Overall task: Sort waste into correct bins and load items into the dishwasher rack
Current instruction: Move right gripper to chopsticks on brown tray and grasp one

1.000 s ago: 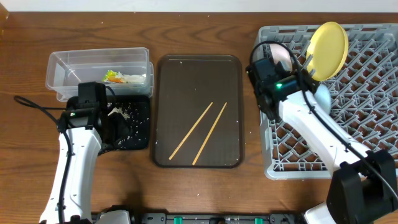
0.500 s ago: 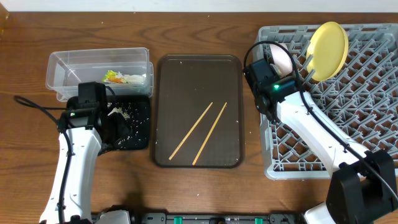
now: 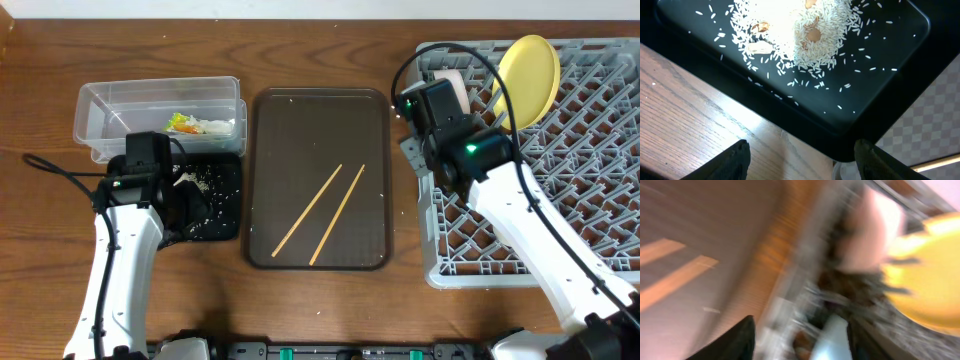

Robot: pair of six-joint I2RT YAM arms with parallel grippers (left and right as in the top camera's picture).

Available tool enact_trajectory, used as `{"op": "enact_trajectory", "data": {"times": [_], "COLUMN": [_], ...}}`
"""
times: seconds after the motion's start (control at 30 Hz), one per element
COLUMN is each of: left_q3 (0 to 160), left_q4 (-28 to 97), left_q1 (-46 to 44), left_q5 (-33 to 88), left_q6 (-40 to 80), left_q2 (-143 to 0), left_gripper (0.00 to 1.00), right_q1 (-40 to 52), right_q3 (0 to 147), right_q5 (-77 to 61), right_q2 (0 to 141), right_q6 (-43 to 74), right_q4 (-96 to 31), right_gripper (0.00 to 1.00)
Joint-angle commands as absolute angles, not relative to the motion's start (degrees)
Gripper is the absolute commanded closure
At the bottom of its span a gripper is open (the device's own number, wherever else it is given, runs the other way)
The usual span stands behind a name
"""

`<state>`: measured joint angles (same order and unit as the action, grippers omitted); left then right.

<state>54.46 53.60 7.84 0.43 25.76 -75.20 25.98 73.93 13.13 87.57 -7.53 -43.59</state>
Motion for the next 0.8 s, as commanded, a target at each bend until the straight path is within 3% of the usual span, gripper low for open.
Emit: {"op": "enact_trajectory", "data": {"times": [0.0,0.13,0.23,0.6,0.77], "left_q3": [55.09,55.09,55.09,55.09,55.09], "left_q4": [53.74,53.74,53.76,53.76,53.76], "left_q1": [8.08,8.08,8.05,8.05,8.05], "left_q5": [-0.47,-0.47,-0.47,-0.47,-0.47], "left_q6": [26.48,26.48,26.46,26.48,26.48], "left_q2": [-74.59,-74.59,-74.59,-74.59,-74.59], "left_gripper": [0.30,0.30,0.30,0.30,0.30], "right_q1": [28.14,31.53,34.57,41.89,43.18], "right_q3": [74.76,74.37,74.02,73.63,73.63], "right_q5": [-4.93,-6.50,-6.46,-5.78,-3.42], "right_q2": [87.53,89.25,91.64,105.91,111.59], "right_q6": [-1.28,5.41,10.96,32.08,36.73], "right_q4": [-43.07,-43.07,-43.29,-42.11,-41.95], "right_gripper": [0.47,0.50,0.57,0.54,0.58]}}
